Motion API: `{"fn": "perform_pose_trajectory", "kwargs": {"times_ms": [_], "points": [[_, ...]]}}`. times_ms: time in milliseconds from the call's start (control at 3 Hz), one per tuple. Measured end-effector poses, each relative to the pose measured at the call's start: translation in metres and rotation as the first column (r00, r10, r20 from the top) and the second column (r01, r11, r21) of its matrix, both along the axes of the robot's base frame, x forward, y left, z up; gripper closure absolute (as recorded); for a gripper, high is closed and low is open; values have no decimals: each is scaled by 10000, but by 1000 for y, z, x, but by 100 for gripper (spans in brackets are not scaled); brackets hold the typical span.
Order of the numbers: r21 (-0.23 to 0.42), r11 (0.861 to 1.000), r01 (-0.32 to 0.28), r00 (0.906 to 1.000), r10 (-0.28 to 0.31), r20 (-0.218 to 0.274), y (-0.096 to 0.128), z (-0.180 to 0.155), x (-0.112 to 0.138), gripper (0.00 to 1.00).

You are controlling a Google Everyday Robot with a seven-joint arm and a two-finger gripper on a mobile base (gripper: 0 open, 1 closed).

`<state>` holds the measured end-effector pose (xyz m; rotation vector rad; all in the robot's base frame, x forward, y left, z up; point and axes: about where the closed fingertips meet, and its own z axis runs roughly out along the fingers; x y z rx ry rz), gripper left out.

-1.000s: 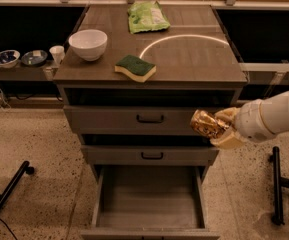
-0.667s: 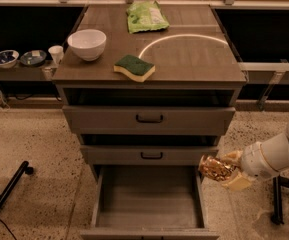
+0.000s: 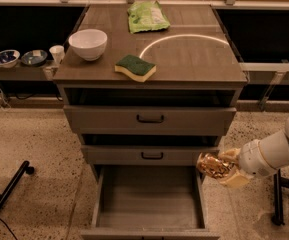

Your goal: Place orange can into bottom drawer

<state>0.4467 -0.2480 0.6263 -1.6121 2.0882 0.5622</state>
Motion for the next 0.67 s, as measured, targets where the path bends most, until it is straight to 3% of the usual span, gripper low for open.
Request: {"fn": "perform_pose_trajectory", "kwargs": {"times_ms": [333, 667], "points": [[1264, 9878, -911, 9931, 996, -620, 48, -73, 4, 100], [2508, 9479, -1967, 9723, 2215, -747, 107, -149, 1, 100]]}}
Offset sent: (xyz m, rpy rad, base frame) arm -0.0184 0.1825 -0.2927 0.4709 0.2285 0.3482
